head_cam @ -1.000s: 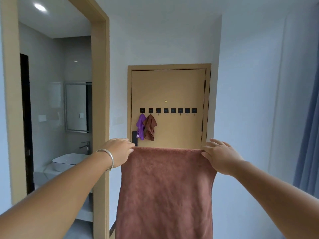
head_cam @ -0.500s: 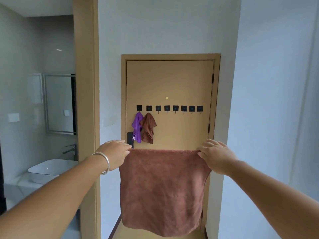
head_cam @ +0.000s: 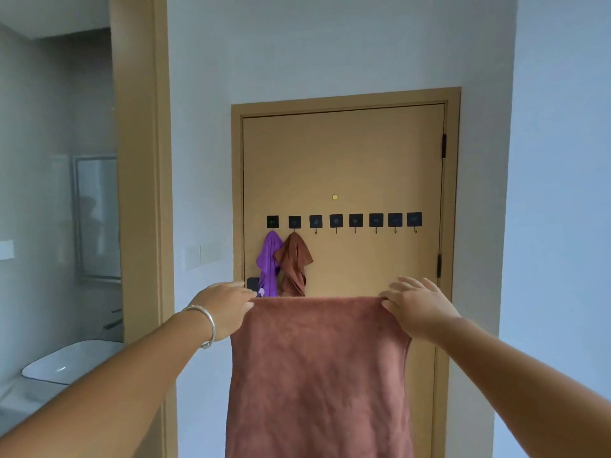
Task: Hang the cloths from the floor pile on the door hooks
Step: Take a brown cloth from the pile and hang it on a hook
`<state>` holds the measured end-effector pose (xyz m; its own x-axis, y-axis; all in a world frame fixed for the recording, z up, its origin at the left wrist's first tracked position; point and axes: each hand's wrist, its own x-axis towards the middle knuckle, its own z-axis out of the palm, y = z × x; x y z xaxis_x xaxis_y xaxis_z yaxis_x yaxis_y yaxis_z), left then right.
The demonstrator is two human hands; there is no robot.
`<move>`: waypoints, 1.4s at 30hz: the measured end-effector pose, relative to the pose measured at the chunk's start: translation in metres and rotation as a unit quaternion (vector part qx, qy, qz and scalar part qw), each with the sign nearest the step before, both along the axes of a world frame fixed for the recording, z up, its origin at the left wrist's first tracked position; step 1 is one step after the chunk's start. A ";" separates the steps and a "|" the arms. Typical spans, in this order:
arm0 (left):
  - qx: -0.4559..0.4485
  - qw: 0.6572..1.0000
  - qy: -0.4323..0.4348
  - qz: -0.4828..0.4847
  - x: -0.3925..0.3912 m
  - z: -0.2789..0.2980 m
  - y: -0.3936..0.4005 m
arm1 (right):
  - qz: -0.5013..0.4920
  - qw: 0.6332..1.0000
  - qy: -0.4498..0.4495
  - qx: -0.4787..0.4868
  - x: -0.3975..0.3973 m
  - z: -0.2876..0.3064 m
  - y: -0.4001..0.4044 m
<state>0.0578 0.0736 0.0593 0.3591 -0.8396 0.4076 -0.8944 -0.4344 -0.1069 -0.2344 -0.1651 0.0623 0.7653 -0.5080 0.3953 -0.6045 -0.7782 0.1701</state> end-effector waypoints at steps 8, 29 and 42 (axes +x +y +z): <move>-0.003 1.000 -0.004 0.022 0.072 0.025 -0.092 | 0.014 1.000 -0.012 -0.009 0.087 0.022 -0.108; -0.043 0.998 0.039 -0.003 0.326 0.020 -0.326 | 0.006 1.000 -0.017 -0.005 0.343 0.018 -0.331; -0.167 0.983 0.026 -0.069 0.425 0.029 -0.479 | 0.047 0.989 -0.108 -0.087 0.445 0.032 -0.452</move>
